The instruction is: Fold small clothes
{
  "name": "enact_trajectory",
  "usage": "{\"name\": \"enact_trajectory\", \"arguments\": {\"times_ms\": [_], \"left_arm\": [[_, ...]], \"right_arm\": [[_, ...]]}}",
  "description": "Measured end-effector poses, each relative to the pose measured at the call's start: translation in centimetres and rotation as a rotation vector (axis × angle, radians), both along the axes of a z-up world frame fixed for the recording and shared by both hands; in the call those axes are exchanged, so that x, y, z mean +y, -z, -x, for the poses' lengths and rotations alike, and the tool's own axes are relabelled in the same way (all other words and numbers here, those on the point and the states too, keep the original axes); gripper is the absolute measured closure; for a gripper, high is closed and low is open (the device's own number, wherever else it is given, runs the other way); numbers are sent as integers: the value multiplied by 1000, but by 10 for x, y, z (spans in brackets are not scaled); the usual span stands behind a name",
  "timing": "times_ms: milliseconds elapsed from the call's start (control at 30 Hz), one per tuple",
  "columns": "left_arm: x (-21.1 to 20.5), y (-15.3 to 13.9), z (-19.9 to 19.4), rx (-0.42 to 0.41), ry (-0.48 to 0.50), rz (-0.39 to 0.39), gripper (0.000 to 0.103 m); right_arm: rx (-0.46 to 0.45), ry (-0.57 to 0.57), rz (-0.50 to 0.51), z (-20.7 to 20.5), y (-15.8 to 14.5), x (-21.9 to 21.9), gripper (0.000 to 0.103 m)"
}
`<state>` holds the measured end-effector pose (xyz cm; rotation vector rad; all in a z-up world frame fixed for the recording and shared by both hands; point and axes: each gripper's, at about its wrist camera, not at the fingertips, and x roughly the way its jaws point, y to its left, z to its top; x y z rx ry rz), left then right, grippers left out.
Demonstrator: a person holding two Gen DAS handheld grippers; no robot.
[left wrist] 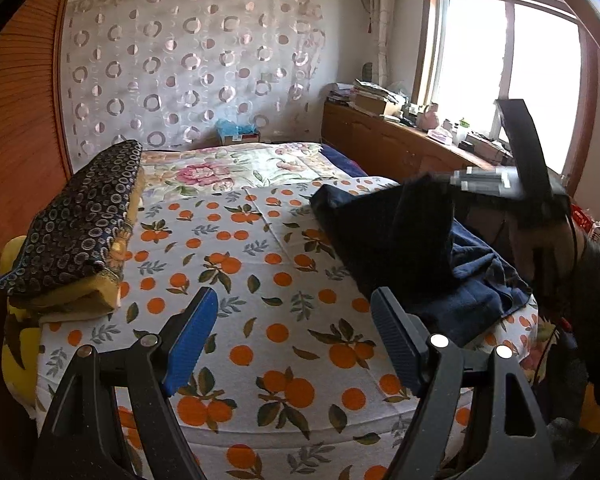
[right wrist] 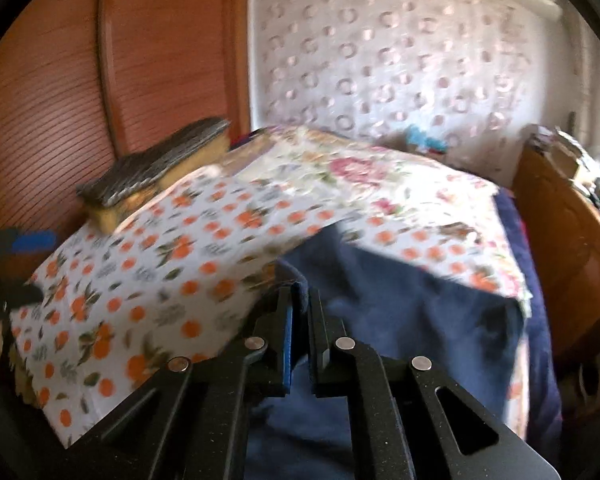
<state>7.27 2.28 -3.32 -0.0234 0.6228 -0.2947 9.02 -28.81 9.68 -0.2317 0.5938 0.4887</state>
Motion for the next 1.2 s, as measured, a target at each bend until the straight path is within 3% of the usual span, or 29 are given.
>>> {"name": "enact_trajectory", "arguments": {"times_ms": [400,633,867,1067,1200], "left_arm": [[-15,6,-2,20,38,-4,23],[-18,10,-1,33,50,-1,23],[-20,12,-2,38,56,1,23],[-25,15,-2,44,69,1,23],[-33,17,-3,49,83,-1,23]], "right_arm": [[-14,210,88,-72,-19,-58,98],[-74,332,233,-94,-6,-36,98],[-21,393,277,-110,10,-18,98],[-11,416,284,-97,-8,-19,72],[-7,389,232,-74,-13,-29,71]]}}
